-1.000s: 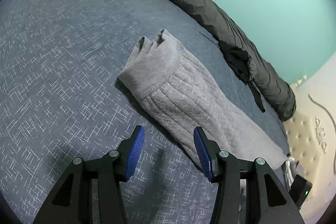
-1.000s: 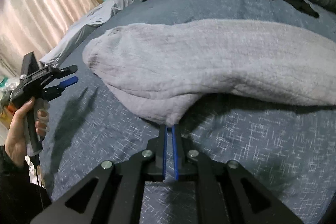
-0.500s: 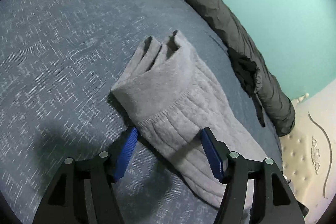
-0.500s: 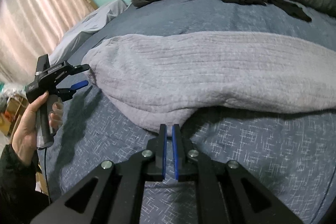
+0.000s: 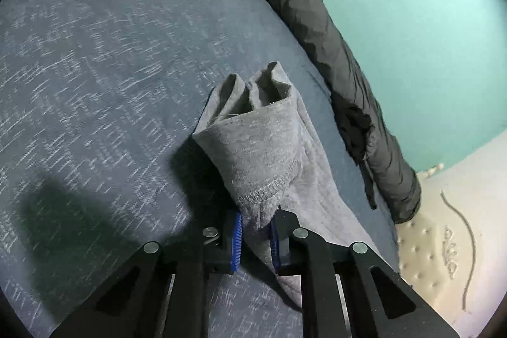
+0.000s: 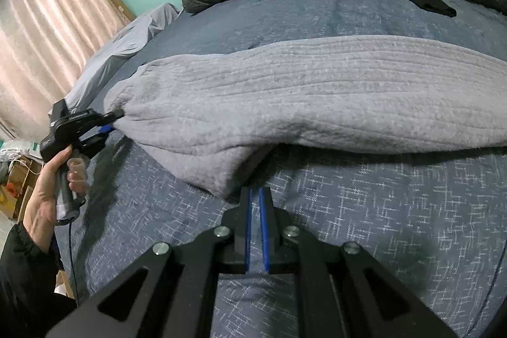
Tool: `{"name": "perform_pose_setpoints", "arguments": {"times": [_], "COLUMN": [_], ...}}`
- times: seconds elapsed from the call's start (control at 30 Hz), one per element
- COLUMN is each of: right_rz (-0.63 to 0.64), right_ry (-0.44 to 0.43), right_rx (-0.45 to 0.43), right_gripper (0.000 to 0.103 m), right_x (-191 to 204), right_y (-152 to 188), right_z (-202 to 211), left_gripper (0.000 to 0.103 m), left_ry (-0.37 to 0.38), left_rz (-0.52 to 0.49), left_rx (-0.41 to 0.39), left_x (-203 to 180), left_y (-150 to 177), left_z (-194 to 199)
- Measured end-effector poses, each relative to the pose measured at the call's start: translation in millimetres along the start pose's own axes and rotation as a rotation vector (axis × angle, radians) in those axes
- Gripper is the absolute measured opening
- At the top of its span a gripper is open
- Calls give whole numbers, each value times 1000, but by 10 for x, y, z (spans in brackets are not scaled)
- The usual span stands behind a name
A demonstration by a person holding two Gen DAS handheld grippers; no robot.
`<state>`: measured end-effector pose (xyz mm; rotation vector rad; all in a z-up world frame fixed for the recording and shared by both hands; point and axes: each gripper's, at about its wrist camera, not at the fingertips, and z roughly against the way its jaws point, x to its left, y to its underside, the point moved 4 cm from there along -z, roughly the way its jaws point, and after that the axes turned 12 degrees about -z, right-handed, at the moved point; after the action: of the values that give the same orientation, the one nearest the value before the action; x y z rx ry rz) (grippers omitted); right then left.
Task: Fold clothes
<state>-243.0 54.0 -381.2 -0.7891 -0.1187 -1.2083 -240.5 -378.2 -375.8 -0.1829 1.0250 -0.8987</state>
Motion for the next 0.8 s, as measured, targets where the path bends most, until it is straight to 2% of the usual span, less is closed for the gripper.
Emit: {"name": "perform_pose_setpoints", "arguments": {"times": [0.13, 0.23, 0.27, 0.3, 0.43, 0.5, 0.53, 0.67, 0.8], "right_rz": [11, 21, 29, 33, 34, 16, 8, -32, -26], "right_ry": [2, 0, 1, 8, 36, 34, 32, 49, 82], "right_rx": [-3, -20, -29, -41, -93, -99, -94, -14, 42], "right_gripper": [6, 6, 6, 6, 6, 6, 6, 6, 6], "right_x": [4, 25, 39, 47, 70, 95, 103, 77, 17], "right_y": [-19, -99, -150, -225, -543, -692, -737, -720, -528], "right_z": [40, 105, 132, 141, 124, 15, -45, -467, -771], "left_gripper": [16, 25, 33, 35, 39, 39, 39, 39, 39], "left_ry": [-33, -60, -70, -89, -172, -188, -171, -152, -195], "left_rz": [21, 19, 17, 10, -67, -141, -176, -304, -281], "left_rx": [44, 35, 31, 17, -64, -90, -91, 3, 90], "left_x": [95, 63, 50, 33, -140, -288, -378, -618, -389], "left_y": [104, 81, 71, 55, -34, -74, -81, 28, 153], "left_z": [-107, -47, -22, 27, 280, 344, 315, -35, -263]}}
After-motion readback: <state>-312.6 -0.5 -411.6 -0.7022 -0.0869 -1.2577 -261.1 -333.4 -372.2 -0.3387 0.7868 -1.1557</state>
